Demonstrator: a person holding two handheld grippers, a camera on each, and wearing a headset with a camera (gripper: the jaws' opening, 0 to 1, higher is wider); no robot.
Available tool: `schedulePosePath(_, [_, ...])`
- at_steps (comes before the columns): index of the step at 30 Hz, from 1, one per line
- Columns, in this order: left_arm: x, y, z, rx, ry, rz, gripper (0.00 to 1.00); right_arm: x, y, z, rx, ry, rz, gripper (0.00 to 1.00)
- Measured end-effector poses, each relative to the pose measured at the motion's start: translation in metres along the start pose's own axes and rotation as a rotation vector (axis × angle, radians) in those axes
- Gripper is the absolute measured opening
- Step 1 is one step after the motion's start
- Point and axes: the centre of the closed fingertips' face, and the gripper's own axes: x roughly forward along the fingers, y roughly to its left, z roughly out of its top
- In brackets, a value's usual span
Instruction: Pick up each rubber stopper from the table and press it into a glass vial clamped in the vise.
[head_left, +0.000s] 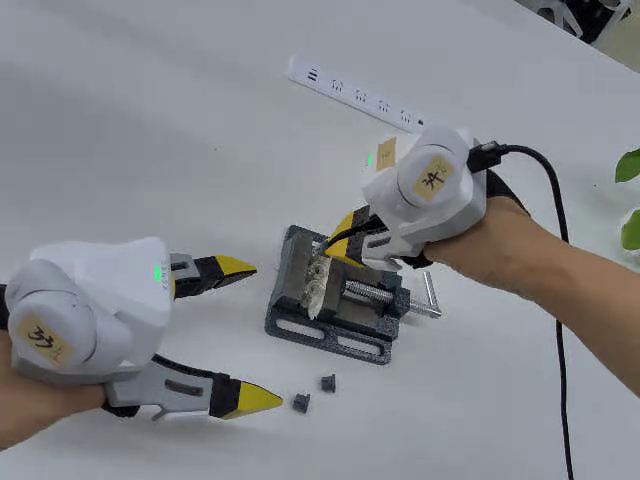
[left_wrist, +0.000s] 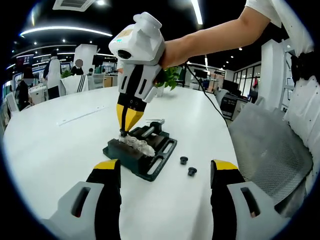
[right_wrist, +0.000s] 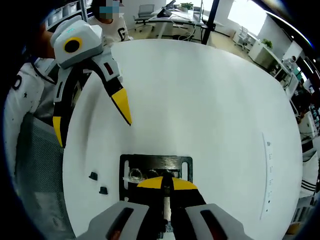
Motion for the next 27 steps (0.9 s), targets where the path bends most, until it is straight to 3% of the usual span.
schedulePosePath(27, [0.0054,0.0011,0.0021,0.002,-0.010,-0.006,0.72,0.0018,-0.0004,0.0002,-0.005,0.040,0.028,0.00])
